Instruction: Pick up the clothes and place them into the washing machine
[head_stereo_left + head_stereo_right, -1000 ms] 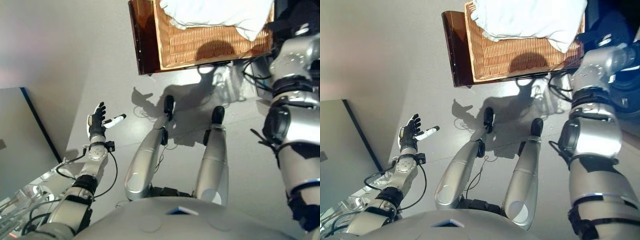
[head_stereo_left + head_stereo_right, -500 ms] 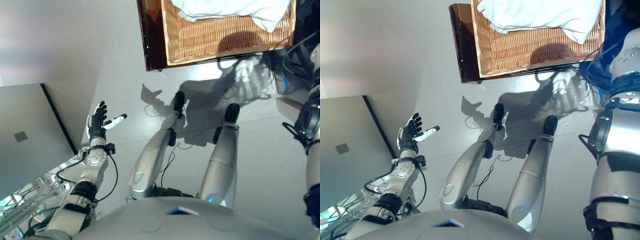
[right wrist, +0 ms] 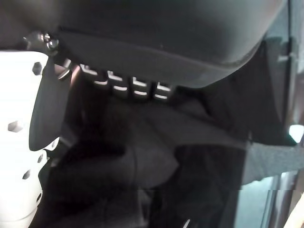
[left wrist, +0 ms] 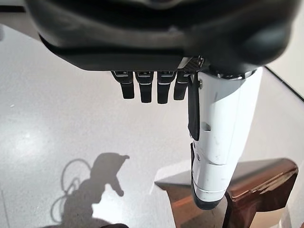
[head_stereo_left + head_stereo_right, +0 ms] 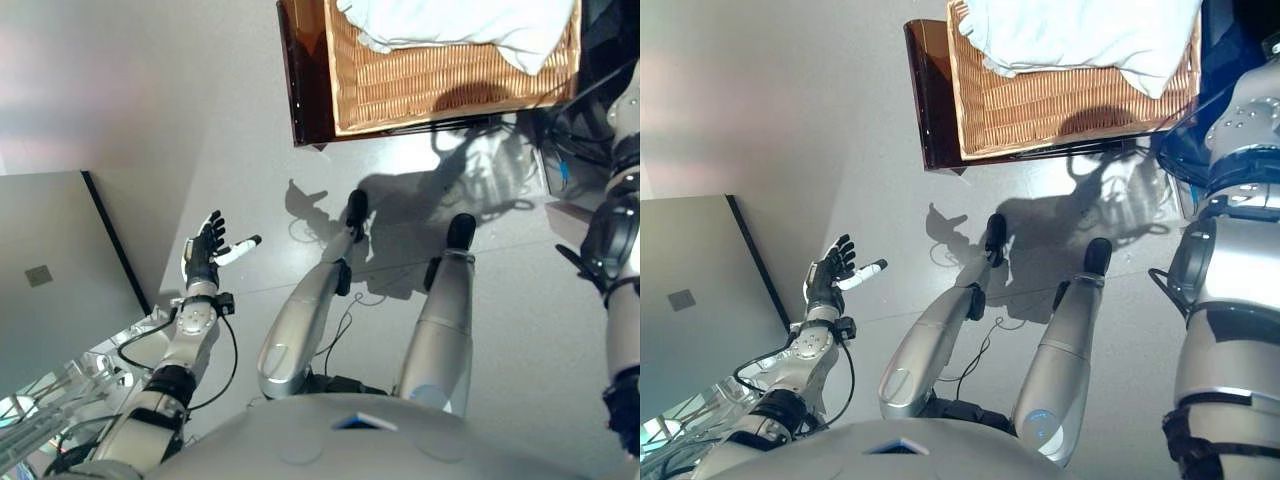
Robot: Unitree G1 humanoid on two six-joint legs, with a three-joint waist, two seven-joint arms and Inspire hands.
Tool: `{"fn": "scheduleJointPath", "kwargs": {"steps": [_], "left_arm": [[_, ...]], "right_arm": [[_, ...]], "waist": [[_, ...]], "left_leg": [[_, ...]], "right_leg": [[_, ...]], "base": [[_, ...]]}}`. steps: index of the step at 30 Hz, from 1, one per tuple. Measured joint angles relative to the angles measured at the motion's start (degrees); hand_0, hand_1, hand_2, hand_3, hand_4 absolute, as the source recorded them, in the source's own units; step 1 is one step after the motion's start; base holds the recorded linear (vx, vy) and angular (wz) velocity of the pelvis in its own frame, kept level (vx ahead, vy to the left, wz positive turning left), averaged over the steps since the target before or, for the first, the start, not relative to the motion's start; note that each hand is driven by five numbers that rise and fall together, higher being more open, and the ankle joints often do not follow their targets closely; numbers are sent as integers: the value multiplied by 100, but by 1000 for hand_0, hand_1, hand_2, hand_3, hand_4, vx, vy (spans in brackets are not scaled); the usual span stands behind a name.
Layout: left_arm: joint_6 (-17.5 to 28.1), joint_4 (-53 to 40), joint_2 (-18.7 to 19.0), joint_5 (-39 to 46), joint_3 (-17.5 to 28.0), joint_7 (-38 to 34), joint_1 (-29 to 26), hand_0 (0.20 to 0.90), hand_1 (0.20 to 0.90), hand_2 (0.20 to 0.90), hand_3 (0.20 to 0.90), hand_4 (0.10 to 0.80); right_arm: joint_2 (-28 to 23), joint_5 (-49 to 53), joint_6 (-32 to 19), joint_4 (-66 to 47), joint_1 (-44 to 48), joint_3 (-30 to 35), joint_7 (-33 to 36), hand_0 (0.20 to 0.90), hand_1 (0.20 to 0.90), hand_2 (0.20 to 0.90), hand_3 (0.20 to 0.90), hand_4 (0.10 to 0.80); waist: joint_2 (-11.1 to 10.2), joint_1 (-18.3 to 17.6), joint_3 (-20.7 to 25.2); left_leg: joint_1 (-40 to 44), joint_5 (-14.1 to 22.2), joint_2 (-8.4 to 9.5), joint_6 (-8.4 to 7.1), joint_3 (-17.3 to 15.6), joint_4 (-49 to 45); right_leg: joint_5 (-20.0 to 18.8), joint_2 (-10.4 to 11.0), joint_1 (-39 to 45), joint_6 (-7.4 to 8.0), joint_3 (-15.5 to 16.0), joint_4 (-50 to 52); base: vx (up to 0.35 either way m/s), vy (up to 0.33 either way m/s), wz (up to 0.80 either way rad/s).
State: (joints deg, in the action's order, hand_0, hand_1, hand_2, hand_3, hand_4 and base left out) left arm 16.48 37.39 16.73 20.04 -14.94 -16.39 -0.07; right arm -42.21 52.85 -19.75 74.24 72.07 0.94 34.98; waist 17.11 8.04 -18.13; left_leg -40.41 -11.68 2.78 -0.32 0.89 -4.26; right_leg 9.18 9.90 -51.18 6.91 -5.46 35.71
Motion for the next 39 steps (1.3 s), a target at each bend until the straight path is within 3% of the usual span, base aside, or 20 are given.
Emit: {"fn": "scheduleJointPath", "kwargs": {"steps": [2,5,6,7,8,11,14,22,27,30,34,39], "left_arm": [[-50,42,1,1,-33,-6,-24,900,900,900,900,800],[-77,-61,3,-14,-61,-3,36,900,900,900,900,800],[-74,-101,4,-16,-99,-3,42,900,900,900,900,800],[-75,-137,5,-15,-107,-3,69,900,900,900,900,800],[-67,-209,11,-16,-112,-2,115,900,900,900,900,800],[-70,-172,15,-15,-102,-3,116,900,900,900,900,800],[-59,-181,17,-17,-101,3,116,900,900,900,900,800],[-4,-126,21,-13,-96,18,89,900,900,900,900,800],[7,57,18,-12,-74,16,30,900,900,900,900,800],[8,90,118,-6,145,23,36,900,900,900,900,800],[12,118,156,-2,143,158,17,900,900,900,900,800],[7,265,161,4,189,155,-90,900,900,900,900,800]], "right_arm": [[70,-205,440,755,462,-244,194,900,900,900,900,800],[110,-654,726,578,377,-838,316,900,900,900,900,800],[43,-1239,897,579,388,-1101,285,900,900,900,900,800],[42,-1494,1029,676,380,-1479,330,900,900,900,900,800],[50,-2325,1446,1047,336,-2264,282,900,900,900,900,800],[65,-3567,1874,1032,238,-2709,-20,900,900,900,900,800],[29,-4242,1985,1029,239,-2886,-210,900,900,900,900,800],[52,-4786,1997,1014,224,-3070,-486,900,900,900,900,800],[63,-4822,1940,449,-31,-3038,-535,900,900,900,900,800],[23,-4579,1574,-892,-808,-3052,-929,900,900,900,900,800],[149,-4152,1166,-1328,-1079,-2987,-1320,900,900,900,900,800],[416,-3539,769,-2420,-1754,-2421,-1394,900,900,900,900,800]], "waist": [[-17,-79,-7],[-60,-117,-2],[-68,-102,-1],[-69,-100,0],[-68,-85,0],[-77,-117,-6],[-78,-126,-7],[-95,-207,-17],[-148,-264,-49],[-416,-282,-64],[-472,-374,-64],[-575,-385,-81]], "left_leg": [[-2,1,1,1,33,-51],[-1,5,-18,-3,36,-58],[-1,4,-24,-3,36,-58],[-2,4,-24,-3,35,-58],[-14,9,-24,-10,35,-57],[-71,23,-26,-30,30,-49],[-107,20,-32,-29,25,-51],[-109,-14,-35,15,27,-59],[-68,-13,-84,10,29,-96],[-26,24,-119,-39,21,-135],[94,57,-127,-70,54,-164],[93,84,-183,-87,50,-166]], "right_leg": [[-3,-2,48,3,30,-5],[-7,-20,57,8,31,-24],[-16,-27,57,11,32,-31],[-17,-28,58,12,32,-29],[-21,-27,44,17,26,-32],[-70,-40,-10,42,2,-85],[-112,-52,-24,43,-3,-134],[-158,-62,-9,42,-7,-174],[-186,-115,75,30,4,-226],[-174,-182,113,1,3,-225],[-162,-182,283,-23,51,-246],[-174,-189,322,-31,106,-303]], "base": [[-31,-18,4],[-30,-10,-2],[-46,-6,-3],[-36,-9,-1],[0,0,0],[-5,-8,-7],[3,1,-2],[0,0,0],[-7,-3,-3],[-23,-17,-8],[-3,0,1],[-10,2,1]]}}
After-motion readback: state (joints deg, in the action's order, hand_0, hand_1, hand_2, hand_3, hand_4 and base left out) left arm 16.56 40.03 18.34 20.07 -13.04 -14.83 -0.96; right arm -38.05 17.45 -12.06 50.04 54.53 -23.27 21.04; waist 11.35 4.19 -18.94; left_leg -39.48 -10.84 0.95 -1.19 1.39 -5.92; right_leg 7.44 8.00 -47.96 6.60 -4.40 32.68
